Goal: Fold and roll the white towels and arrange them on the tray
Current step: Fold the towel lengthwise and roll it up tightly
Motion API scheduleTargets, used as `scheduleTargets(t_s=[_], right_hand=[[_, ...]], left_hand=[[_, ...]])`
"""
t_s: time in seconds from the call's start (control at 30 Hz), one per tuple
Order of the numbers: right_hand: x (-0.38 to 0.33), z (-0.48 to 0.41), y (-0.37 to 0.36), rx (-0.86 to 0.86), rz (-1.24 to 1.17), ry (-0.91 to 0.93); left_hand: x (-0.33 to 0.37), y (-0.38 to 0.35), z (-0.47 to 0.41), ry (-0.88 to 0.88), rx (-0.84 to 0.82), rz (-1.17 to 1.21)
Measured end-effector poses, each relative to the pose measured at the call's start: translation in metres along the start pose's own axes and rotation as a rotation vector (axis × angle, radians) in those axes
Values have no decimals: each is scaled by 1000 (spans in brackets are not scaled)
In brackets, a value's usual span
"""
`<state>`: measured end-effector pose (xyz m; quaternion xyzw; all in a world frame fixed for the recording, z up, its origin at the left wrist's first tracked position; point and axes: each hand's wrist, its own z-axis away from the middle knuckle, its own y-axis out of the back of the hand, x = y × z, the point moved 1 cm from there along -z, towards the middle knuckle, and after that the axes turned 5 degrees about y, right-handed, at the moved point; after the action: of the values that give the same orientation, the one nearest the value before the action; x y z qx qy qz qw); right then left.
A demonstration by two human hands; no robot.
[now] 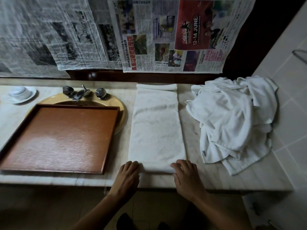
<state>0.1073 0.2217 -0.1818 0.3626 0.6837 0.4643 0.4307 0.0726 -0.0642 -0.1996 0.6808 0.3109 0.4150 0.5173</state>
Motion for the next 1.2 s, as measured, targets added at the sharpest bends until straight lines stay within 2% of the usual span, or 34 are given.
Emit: scheduleTargets(t_s=[0.2,0.5,0.7,0.8,0.9,1.0,1.2], right_hand=[[10,-7,-13,-19,94,22],[27,3,0,-141,-33,114],[33,8,3,-214,-193,49],[39,3,-2,-190,-261,10],[43,-3,-3,-148,-290,-12],[42,-8,0,-110,-223,-33],[18,-12,1,-38,-107,-135]], left_hand=[[-19,-5,-15,-115,-65,-63],[-23,21,-2,-90,-135,162],[-28,25,-1,48,-177,352],[-31,27,-7,177,-185,425],[-31,33,-16,322,-261,497],[-31,37,-23,408,-318,570],[-33,38,-26,517,-291,617]])
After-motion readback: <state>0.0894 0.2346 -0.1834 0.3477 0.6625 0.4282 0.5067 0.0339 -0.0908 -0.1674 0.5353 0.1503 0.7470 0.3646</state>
